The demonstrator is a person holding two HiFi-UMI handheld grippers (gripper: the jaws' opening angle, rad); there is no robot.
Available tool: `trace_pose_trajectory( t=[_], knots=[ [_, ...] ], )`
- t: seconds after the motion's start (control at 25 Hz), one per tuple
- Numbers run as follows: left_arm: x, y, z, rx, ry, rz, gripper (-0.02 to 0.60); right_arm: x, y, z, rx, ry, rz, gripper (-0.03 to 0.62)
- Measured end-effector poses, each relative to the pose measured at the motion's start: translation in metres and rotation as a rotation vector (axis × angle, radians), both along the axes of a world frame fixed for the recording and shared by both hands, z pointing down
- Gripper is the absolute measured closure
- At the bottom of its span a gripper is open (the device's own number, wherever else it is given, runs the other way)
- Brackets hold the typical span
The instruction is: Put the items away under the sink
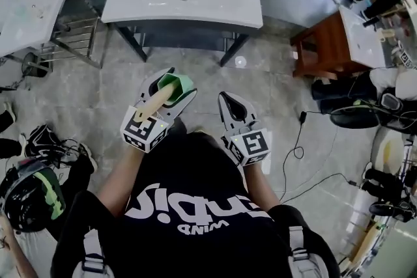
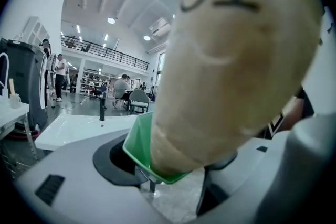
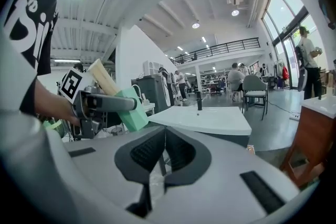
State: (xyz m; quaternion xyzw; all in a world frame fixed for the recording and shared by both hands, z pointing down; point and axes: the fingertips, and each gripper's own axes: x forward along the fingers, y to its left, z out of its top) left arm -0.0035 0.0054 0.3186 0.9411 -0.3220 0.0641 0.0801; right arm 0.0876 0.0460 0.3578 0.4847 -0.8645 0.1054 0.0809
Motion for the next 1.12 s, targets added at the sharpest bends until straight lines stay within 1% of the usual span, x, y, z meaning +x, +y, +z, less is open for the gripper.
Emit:
trace_pose_trajectory(
  t=[0.16,0.32,0.56,0.76,0.96,1.12],
  knots=[
    [-0.005,-0.006,0.002,-0.01,-0.013,-0.033,0.25,-0.003,-0.009,0.008,-0.04,0.0,-0.031,0.574],
    [-0.008,-0.013,0.004,-0.006,-0.01,-0.052,0.25,-0.004,-0.021,0.011,-0.031,-0.019,-0.029,0.574],
    [-0.008,-0.034,0.012,-0.014,-0.018,-0.055,0.25,-0.004,-0.046,0.014,-0.032,-0.013,-0.038,0.574],
    [-0.014,-0.052,0.018,-0.023,-0.02,-0.053,0.25,-0.01,-0.065,0.021,-0.048,0.001,-0.042,0.574],
    [-0.01,-0.069,0.025,-0.025,-0.033,-0.069,0.25,-0.002,-0.084,0.031,-0.069,0.002,-0.05,0.574],
    [-0.017,-0.087,0.032,-0.043,-0.035,-0.082,0.25,-0.008,-0.106,0.037,-0.079,0.003,-0.057,0.574]
  ],
)
